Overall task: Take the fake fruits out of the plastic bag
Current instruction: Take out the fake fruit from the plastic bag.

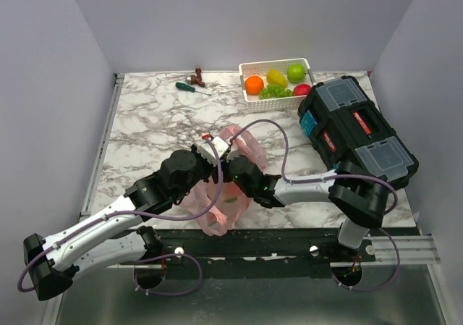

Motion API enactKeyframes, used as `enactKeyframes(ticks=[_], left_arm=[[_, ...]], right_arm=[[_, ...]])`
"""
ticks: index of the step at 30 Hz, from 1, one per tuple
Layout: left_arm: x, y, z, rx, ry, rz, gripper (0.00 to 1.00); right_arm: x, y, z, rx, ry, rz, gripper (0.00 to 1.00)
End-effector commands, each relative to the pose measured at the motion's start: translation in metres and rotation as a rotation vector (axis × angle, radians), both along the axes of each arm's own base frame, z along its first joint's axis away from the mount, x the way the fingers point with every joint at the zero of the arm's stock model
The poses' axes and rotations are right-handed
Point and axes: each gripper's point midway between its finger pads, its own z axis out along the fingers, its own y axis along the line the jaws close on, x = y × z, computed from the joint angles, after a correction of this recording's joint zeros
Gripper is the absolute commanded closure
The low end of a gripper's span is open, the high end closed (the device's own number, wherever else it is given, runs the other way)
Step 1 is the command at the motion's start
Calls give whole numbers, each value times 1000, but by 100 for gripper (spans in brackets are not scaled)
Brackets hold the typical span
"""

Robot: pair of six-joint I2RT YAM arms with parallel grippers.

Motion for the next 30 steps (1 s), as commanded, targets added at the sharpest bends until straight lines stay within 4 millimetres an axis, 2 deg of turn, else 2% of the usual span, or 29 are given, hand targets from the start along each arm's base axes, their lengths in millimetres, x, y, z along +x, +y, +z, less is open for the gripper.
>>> enactKeyframes(ticks=[1, 7, 9, 14, 19, 24, 26, 30], left_arm=[[3, 1, 8, -6, -31, 16, 100], [5, 2, 7, 2, -32, 26, 100], [5, 3, 9, -3, -36, 28, 100], [6, 4, 8, 5, -39, 36, 100], [7, 4, 7, 11, -38, 40, 100], [7, 3, 7, 13, -35, 36, 100], [7, 3, 6, 16, -33, 36, 100], [7, 5, 7, 12, -37, 41, 100]], right_arm=[[-35, -10, -2, 7, 125, 126, 79], [-83, -27, 8, -3, 249, 290, 80], [-97, -33, 17, -2, 283, 340, 84], [-121, -54, 54, 13, 326, 389, 98], [-131, -80, 108, 100, 268, 379, 99], [-139, -94, 167, 205, 185, 404, 99], [-135, -97, 190, 241, 152, 382, 99], [-113, -111, 223, 286, 84, 238, 99]])
